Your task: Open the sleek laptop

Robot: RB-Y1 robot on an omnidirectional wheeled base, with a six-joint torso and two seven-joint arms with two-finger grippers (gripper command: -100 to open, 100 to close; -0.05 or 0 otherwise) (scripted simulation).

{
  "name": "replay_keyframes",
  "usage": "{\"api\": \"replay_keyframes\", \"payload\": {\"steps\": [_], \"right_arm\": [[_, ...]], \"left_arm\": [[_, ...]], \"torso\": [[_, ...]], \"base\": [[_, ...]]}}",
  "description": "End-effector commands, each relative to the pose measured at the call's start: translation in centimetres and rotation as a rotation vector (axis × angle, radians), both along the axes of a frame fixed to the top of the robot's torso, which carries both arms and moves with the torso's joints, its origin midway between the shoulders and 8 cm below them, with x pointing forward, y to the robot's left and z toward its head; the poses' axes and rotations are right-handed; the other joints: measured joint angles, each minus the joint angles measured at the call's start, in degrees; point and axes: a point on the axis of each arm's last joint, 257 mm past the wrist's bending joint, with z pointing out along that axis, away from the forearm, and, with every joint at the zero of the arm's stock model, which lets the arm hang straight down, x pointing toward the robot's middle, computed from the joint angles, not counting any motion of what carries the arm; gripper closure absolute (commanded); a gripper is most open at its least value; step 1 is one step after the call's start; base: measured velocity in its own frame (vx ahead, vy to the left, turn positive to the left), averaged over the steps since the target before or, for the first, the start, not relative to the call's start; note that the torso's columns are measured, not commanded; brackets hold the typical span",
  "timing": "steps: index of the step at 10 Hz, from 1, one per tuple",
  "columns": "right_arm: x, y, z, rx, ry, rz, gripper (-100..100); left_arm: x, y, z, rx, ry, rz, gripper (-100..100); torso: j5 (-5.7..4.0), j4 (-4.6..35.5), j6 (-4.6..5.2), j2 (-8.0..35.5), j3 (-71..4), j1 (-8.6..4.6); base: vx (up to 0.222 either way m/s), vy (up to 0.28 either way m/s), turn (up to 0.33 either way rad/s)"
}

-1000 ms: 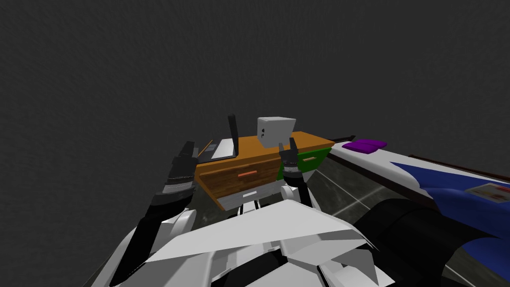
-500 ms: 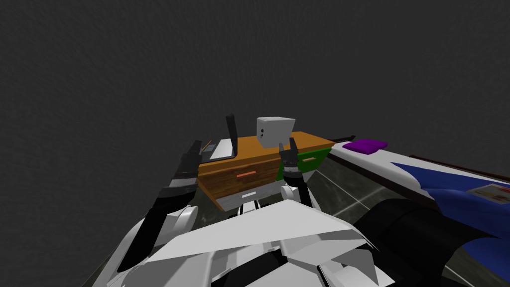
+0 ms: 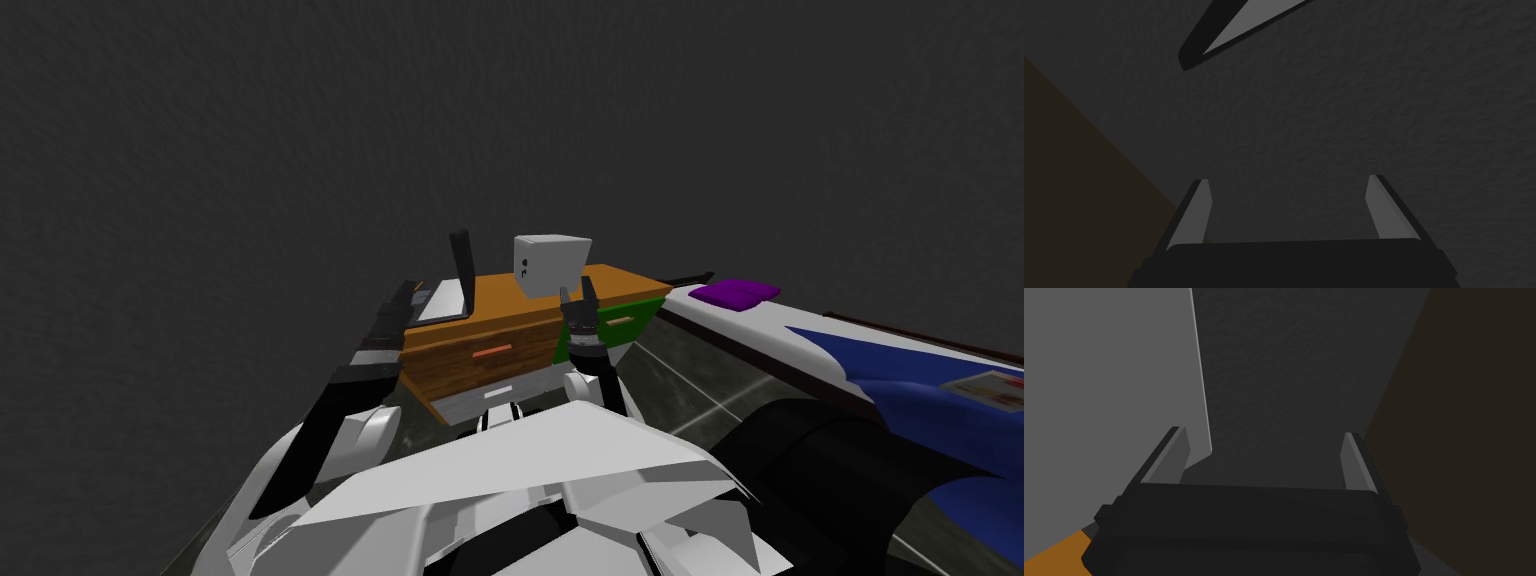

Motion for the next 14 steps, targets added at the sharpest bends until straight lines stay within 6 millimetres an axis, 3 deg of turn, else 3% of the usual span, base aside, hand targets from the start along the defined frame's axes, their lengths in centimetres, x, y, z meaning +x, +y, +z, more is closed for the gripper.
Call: {"api": "replay_keyframes", "payload": {"steps": [1,14], "right_arm": [[0.0,0.0,0.0,0.0,0.0,0.0,0],[0.0,0.0,0.0,0.0,0.0,0.0,0]], "left_arm": [[1.0,-0.1,-0.7,0.028,0.043,0.022,-100],[5.1,-1.1,-3.3,0.207,0.234,0.134,-100]], "torso": [[0.0,0.0,0.0,0.01,0.0,0.0],[0.0,0.01,0.0,0.01,0.01,0.01]], "base": [[0.008,-0.019,0.002],[0.008,-0.025,0.002]]}}
